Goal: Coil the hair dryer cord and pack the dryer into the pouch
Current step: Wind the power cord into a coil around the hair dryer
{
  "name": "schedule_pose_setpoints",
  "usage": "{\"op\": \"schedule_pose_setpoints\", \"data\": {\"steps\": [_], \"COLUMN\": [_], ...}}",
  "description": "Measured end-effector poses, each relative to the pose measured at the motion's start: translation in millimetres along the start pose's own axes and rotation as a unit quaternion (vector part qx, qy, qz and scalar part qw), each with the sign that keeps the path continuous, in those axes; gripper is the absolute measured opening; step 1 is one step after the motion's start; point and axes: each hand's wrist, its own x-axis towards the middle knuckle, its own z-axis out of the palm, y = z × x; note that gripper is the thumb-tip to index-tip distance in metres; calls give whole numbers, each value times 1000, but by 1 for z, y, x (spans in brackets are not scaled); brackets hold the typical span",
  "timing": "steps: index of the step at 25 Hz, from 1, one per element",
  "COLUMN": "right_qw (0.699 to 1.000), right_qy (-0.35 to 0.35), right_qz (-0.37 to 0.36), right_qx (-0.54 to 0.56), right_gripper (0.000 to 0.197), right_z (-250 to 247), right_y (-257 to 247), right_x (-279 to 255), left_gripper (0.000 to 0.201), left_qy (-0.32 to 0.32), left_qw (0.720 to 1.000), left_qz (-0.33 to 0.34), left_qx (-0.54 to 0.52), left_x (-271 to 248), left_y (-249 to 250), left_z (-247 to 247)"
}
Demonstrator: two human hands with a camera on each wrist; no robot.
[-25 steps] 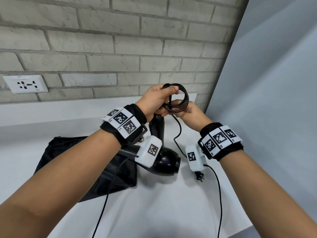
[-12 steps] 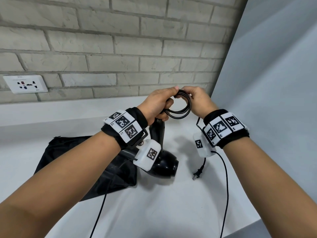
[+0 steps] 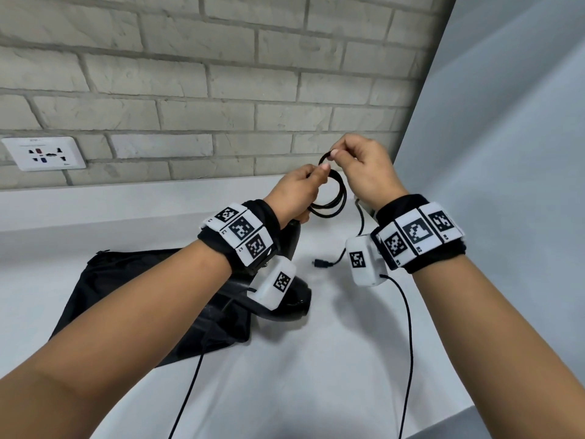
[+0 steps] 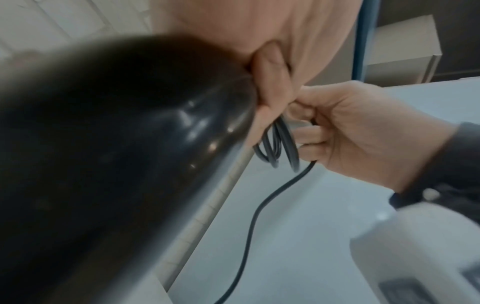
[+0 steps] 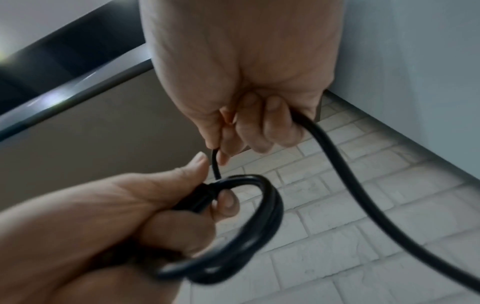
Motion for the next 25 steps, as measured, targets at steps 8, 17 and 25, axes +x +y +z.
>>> {"op": "schedule_pose_setpoints", "data": {"steps": [8, 17, 25], "right_qw": [995, 995, 989], "right_qy": [-38, -28, -119], "right_qz": [-16, 3, 91], "right_qx": [90, 91, 12], "right_gripper": [18, 14, 15], "right_z": [29, 35, 44], "right_y": [27, 52, 91], "right_x": [-23, -44, -63], "left_gripper": [43, 38, 34], "left_qy": [49, 69, 81], "left_qw": [996, 996, 993], "left_qz": [-11, 7, 1], "left_qx": [-76, -52, -89], "left_x": [8, 11, 9], "left_y": [1, -9, -17], "left_z": [-9, -13, -22]}}
